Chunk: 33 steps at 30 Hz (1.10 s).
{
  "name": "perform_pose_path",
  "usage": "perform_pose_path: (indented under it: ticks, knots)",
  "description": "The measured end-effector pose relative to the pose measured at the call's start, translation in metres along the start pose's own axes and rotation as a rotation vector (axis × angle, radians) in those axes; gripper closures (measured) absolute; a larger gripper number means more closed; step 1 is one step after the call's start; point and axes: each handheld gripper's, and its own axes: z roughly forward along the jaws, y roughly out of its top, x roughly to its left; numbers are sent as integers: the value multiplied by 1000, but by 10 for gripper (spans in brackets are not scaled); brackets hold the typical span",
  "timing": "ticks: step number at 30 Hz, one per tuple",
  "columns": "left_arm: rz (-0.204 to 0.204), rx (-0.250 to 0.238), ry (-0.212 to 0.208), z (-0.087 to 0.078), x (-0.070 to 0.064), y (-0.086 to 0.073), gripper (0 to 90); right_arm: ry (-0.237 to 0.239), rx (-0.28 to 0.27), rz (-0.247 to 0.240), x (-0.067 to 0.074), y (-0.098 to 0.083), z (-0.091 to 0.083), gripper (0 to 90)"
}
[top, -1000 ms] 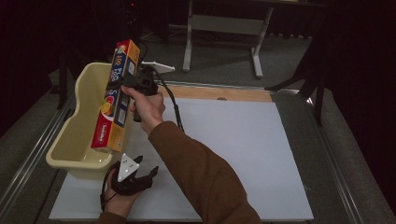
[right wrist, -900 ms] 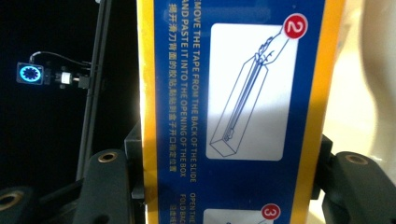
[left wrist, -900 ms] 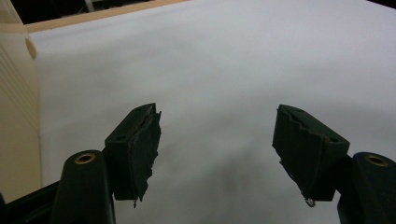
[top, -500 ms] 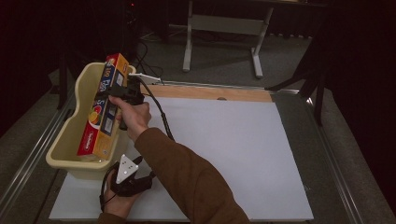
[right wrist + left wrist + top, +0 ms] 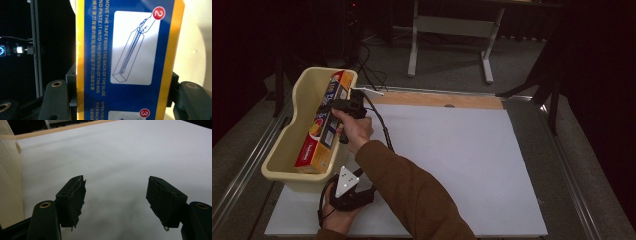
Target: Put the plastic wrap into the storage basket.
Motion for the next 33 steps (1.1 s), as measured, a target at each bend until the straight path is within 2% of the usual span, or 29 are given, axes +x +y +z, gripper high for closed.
perform_pose_path:
  ticks: [4, 12, 17, 25, 31, 33]
  knots:
    - [-7, -2, 1, -1, 0, 0, 312, -10, -2, 19, -3, 1, 4, 390]
    - [-15, -6, 6, -3, 1, -1, 312, -7, 0, 27, -2, 2, 9, 389]
    - [-16, -6, 7, -3, 1, -2, 312, -75, 1, -12, 1, 3, 10, 385]
    - [-15, -2, 4, -3, 1, -2, 312, -109, 33, -15, 0, 5, 7, 367]
    - [-16, -2, 3, -2, 1, -2, 312, -146, 36, -19, 1, 6, 4, 330]
    - [-15, -2, 4, -2, 1, -2, 312, -138, 32, -23, 2, 6, 3, 343]
